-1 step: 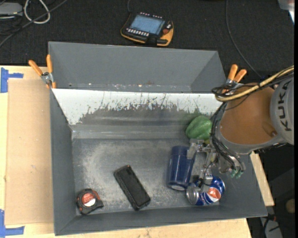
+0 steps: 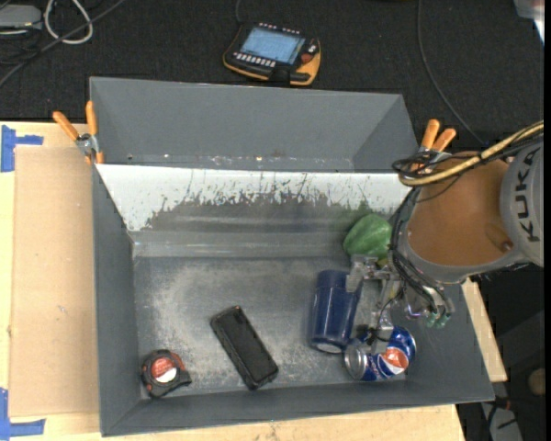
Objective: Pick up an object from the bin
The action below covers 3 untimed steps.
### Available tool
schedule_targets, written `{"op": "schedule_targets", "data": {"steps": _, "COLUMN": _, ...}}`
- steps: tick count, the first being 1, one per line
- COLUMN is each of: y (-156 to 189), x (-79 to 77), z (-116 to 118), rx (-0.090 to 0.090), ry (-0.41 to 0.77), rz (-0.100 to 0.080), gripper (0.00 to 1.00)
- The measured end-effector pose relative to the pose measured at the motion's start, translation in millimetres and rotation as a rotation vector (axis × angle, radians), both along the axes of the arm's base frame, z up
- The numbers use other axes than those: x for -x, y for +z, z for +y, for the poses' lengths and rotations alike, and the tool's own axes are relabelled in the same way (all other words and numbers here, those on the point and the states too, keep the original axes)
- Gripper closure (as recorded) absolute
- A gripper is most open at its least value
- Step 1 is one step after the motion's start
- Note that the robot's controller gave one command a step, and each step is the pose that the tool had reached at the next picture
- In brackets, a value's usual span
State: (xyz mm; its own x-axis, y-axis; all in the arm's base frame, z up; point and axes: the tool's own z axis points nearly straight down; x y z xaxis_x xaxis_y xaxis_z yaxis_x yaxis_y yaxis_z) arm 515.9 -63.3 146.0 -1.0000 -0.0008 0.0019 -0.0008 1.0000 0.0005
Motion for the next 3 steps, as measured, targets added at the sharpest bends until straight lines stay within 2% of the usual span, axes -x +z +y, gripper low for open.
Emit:
{"op": "schedule_targets", "data": {"steps": 1, "y": -55, "x": -45.3, "z": 8, "rx": 0.003, "ry": 0.496, "rz": -0.041, "gripper": 0.0}}
{"op": "schedule_targets", "data": {"steps": 2, "y": -53, "x": -44.5, "z": 8, "rx": 0.002, "ry": 0.49, "rz": -0.04, "gripper": 0.0}}
{"op": "schedule_targets", "data": {"steps": 3, "y": -46, "x": -64.1, "z": 33, "rx": 0.004, "ry": 0.679, "rz": -0.04, "gripper": 0.0}}
